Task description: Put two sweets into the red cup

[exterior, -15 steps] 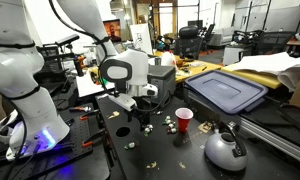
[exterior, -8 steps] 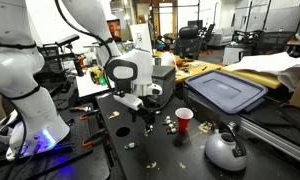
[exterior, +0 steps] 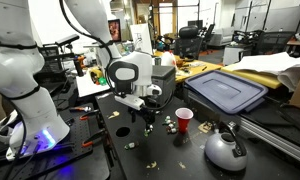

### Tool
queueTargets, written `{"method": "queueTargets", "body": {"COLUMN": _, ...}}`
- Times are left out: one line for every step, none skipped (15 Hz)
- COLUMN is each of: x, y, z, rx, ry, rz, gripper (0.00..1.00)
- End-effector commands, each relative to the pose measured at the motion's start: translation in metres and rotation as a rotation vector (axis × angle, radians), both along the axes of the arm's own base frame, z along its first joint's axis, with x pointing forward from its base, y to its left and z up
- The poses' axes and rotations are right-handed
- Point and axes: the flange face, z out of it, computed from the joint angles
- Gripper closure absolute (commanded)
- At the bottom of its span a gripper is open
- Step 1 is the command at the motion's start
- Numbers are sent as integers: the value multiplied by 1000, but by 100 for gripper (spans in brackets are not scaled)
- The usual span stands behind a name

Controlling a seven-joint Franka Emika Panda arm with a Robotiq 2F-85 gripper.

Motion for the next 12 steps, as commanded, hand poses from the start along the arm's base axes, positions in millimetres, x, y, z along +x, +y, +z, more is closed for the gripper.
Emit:
{"method": "queueTargets", "body": {"x": 6, "y": -4, "z": -4, "rx": 2, "ry": -28, "rz": 57, "gripper": 0}}
{"method": "queueTargets", "body": {"x": 9, "y": -5, "z": -6, "rx": 5, "ry": -32, "rz": 54, "gripper": 0}}
{"method": "queueTargets", "body": {"x": 11, "y": -7, "z": -7, "rx": 8, "ry": -34, "rz": 52, "gripper": 0}}
{"method": "queueTargets", "body": {"x": 13, "y": -10, "z": -9, "rx": 9, "ry": -37, "rz": 50, "gripper": 0}}
{"method": "queueTargets", "body": {"x": 15, "y": -13, "z": -10, "rx": 12, "ry": -39, "rz": 48, "gripper": 0}}
{"method": "queueTargets", "body": {"x": 18, "y": -16, "z": -11, "rx": 13, "ry": -40, "rz": 50, "gripper": 0}}
{"method": "queueTargets", "body": {"x": 21, "y": -21, "z": -12, "rx": 17, "ry": -41, "rz": 53, "gripper": 0}}
{"method": "queueTargets", "body": {"x": 24, "y": -25, "z": -14, "rx": 19, "ry": -42, "rz": 52, "gripper": 0}}
{"method": "queueTargets", "body": {"x": 27, "y": -30, "z": -15, "rx": 24, "ry": -44, "rz": 53, "gripper": 0}}
{"method": "queueTargets", "body": {"x": 29, "y": -34, "z": -17, "rx": 28, "ry": -45, "rz": 51, "gripper": 0}}
{"method": "queueTargets", "body": {"x": 32, "y": -37, "z": -19, "rx": 36, "ry": -45, "rz": 49, "gripper": 0}}
{"method": "queueTargets", "body": {"x": 33, "y": -40, "z": -22, "rx": 40, "ry": -44, "rz": 47, "gripper": 0}}
